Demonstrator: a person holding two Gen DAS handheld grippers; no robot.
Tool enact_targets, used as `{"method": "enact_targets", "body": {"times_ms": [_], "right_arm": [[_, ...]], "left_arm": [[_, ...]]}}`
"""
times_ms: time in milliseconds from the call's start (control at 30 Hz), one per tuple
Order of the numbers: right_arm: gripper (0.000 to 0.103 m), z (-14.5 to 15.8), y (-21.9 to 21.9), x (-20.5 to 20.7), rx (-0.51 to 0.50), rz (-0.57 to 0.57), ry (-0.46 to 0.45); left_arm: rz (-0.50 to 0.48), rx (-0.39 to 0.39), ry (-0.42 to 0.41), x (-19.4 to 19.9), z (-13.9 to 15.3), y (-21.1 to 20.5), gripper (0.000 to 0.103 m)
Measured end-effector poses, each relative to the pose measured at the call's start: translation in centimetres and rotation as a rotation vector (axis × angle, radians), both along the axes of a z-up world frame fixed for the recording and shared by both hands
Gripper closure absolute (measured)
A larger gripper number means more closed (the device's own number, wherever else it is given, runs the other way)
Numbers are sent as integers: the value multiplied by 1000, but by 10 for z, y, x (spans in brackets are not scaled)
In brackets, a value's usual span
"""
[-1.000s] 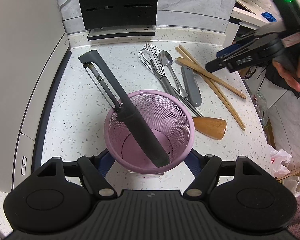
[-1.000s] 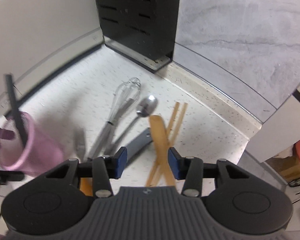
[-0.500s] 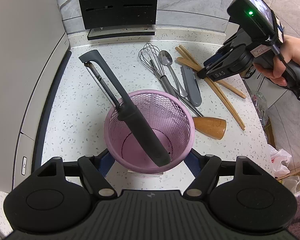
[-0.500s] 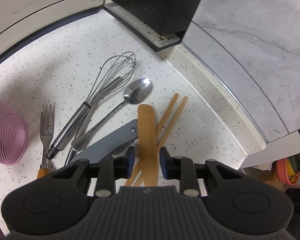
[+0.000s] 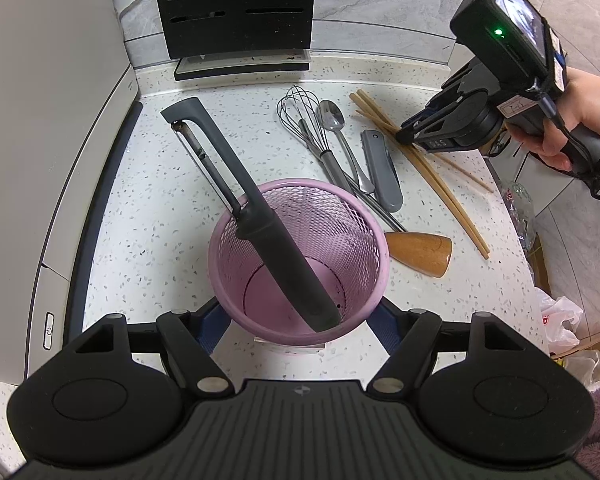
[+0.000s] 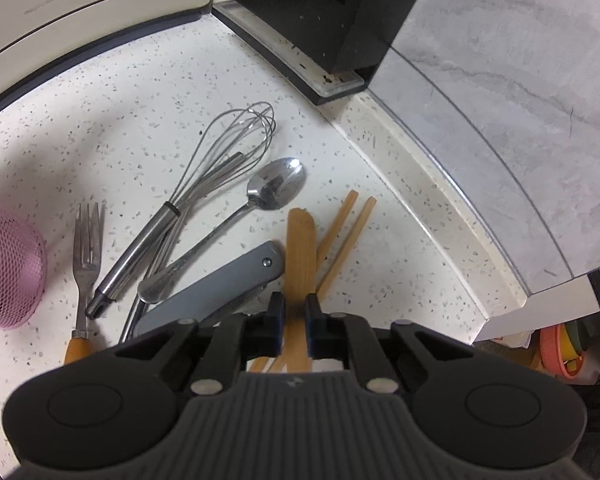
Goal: Organize utensils
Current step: 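Grasp the wooden spatula with the right tool and lift it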
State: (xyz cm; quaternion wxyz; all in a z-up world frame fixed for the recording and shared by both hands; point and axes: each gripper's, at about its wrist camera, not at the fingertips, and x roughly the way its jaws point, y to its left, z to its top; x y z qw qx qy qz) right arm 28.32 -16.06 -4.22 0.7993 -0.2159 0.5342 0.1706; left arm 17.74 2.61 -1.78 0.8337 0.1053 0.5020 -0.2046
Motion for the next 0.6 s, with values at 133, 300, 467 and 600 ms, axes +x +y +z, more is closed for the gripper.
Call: {"method": "enact_targets", "body": {"times_ms": [133, 300, 467, 600], "right_arm": [[103, 6, -3, -3, -4, 3, -29], [103, 19, -9, -6, 10, -2, -63], [103, 43, -17, -12, 80, -20, -104], [103, 73, -21, -22, 225, -36, -147]], "left_arm": [[0, 0, 0, 0, 0, 0, 18], [-2, 6, -2, -1, 1, 0, 20], [-5, 9, -3, -2, 1, 0, 22], [-8, 6, -5, -3, 2, 1, 24]]}}
